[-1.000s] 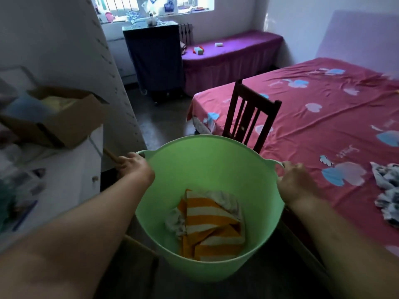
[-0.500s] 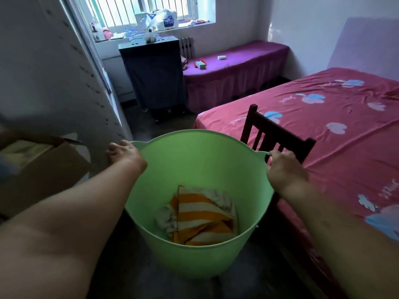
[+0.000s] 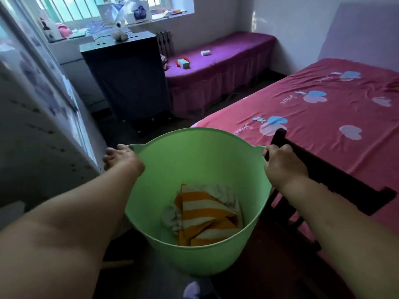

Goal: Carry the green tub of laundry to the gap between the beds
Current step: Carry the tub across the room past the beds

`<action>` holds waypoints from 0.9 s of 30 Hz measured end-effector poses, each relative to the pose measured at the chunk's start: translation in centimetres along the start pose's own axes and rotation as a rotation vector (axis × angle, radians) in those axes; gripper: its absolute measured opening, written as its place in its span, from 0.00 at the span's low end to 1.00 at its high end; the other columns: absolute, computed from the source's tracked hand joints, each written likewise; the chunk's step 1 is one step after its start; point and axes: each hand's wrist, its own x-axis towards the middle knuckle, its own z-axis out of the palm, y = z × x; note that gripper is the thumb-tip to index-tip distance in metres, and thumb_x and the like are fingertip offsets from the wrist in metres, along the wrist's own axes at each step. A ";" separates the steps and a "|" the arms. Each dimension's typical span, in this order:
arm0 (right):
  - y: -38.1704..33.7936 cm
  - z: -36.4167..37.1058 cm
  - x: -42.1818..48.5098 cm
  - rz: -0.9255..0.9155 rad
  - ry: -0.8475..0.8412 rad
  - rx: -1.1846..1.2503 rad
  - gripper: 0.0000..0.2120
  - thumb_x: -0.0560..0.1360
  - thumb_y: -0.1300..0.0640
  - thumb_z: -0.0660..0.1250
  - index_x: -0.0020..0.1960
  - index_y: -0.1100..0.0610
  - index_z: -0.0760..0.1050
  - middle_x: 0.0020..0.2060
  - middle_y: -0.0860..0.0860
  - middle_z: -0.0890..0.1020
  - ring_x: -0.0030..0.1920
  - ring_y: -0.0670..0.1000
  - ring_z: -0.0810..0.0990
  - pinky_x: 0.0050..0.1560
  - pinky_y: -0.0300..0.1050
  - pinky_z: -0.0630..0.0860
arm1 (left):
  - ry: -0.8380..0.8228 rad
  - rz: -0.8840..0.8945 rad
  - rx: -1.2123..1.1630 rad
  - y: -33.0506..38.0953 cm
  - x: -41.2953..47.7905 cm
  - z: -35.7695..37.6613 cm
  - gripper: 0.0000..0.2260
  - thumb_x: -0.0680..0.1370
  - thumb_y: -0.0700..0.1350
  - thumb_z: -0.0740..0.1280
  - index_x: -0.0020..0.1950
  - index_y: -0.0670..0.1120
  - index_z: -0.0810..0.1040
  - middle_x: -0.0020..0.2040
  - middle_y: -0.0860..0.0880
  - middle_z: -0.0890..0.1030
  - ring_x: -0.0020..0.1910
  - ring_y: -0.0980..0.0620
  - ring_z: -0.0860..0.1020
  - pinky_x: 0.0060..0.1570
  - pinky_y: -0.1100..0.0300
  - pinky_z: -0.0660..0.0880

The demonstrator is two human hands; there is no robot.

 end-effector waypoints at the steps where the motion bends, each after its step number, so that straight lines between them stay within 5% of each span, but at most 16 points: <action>1: -1.1 0.3 1.5 0.028 -0.009 -0.006 0.15 0.76 0.63 0.59 0.62 0.60 0.73 0.56 0.63 0.73 0.49 0.66 0.78 0.52 0.55 0.76 | -0.012 0.015 0.002 0.9 2.2 -0.2 0.38 0.73 0.49 0.72 0.76 0.42 0.54 0.67 0.35 0.61 0.63 0.37 0.67 0.59 0.47 0.71; 16: -9.4 1.7 17.6 0.063 0.136 0.033 0.16 0.76 0.67 0.58 0.63 0.65 0.71 0.57 0.68 0.72 0.49 0.66 0.78 0.49 0.52 0.75 | 0.096 0.209 -0.014 12.0 22.0 -5.2 0.42 0.73 0.50 0.71 0.79 0.46 0.50 0.65 0.38 0.61 0.62 0.39 0.65 0.59 0.48 0.70; 27: -18.3 10.0 33.9 0.230 -0.082 -0.166 0.21 0.75 0.69 0.56 0.68 0.62 0.66 0.60 0.64 0.70 0.56 0.62 0.76 0.50 0.51 0.75 | -0.028 0.299 0.064 20.9 43.2 -1.2 0.44 0.72 0.49 0.73 0.79 0.45 0.49 0.67 0.36 0.61 0.63 0.39 0.66 0.61 0.48 0.70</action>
